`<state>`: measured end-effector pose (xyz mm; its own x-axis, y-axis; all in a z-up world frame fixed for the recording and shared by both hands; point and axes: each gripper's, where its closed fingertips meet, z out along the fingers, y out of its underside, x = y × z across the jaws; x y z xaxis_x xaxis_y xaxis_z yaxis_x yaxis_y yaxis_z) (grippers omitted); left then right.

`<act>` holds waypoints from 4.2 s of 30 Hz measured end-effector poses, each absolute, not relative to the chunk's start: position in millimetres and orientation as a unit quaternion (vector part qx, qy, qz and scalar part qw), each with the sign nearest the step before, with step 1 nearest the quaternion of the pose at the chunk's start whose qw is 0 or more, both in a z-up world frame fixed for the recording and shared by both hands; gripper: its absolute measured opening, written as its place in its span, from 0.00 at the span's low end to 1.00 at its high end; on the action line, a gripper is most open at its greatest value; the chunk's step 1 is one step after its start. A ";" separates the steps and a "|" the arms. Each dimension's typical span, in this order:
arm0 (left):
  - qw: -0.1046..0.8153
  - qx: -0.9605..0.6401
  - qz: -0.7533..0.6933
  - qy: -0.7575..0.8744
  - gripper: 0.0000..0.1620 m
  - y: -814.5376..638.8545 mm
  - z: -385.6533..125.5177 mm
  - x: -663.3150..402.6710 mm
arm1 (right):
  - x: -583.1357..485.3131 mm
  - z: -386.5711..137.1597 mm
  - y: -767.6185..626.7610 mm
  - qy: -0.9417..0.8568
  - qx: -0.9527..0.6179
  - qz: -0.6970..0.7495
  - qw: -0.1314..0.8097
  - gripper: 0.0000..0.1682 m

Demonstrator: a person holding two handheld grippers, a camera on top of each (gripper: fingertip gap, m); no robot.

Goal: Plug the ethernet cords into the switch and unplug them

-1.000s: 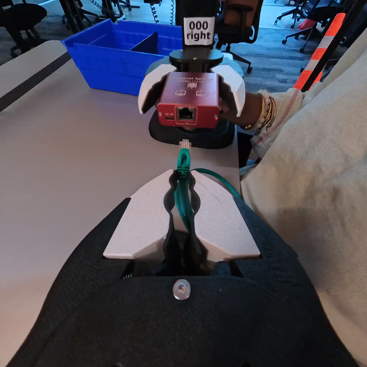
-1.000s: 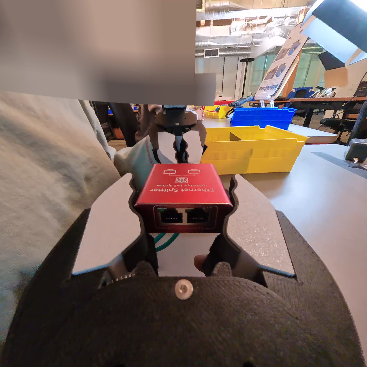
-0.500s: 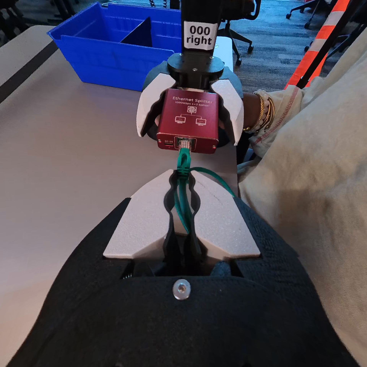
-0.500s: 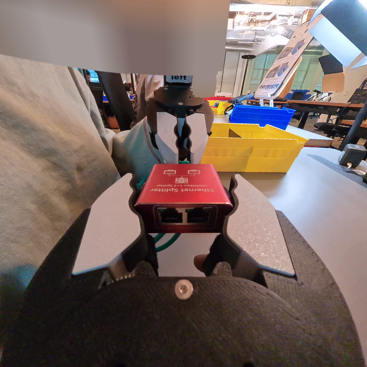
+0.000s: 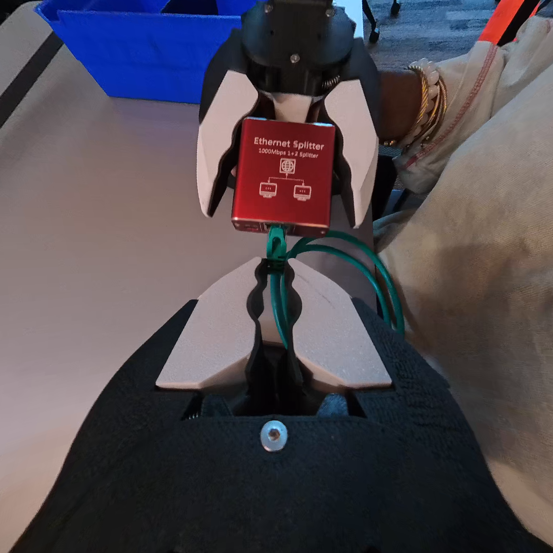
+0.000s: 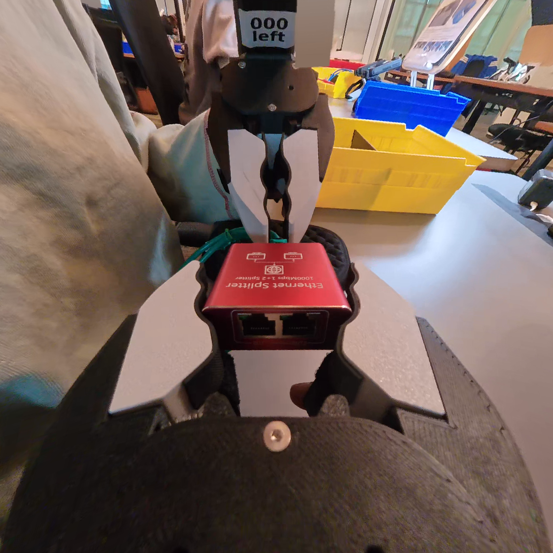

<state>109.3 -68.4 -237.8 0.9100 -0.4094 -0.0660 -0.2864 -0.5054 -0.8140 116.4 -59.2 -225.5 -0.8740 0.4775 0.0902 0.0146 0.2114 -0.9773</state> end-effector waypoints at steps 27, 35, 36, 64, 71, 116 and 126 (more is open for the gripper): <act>0.706 -0.654 -0.230 -0.145 0.28 -48.9 -169.7 67.0 | 63.8 -148.4 7.9 -0.613 -0.276 0.503 0.544 0.52; 0.583 -0.452 -0.644 -0.203 0.25 -26.3 -170.8 93.9 | 76.8 -144.0 -27.8 -0.603 -0.180 0.488 0.604 0.52; 0.586 -0.453 -0.640 -0.203 0.23 -25.0 -173.7 94.6 | 77.0 -146.5 -30.9 -0.608 -0.177 0.486 0.602 0.52; 0.619 -0.732 -0.285 0.001 0.30 -55.9 -185.2 79.4 | 86.1 -179.7 -49.5 -0.547 -0.300 0.775 0.098 0.16; 0.706 -0.651 -0.268 -0.075 0.39 -44.6 -177.0 76.8 | 86.0 -144.2 -24.9 -0.407 -0.306 0.847 0.152 0.16; 0.622 -0.709 -0.324 -0.066 0.39 -34.9 -201.5 96.7 | 89.2 -245.6 -1.3 -0.915 0.021 -0.012 0.402 0.44; 0.694 -0.712 -0.089 -0.054 0.39 -96.1 -151.9 31.4 | 122.9 -315.7 25.9 -0.972 -0.102 0.048 0.207 0.44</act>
<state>31.4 -96.1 -151.9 0.9784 -0.0473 0.2011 0.1999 -0.0306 -0.9793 122.9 25.9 -315.7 -0.8933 0.2184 0.3928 0.1783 0.9745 -0.1364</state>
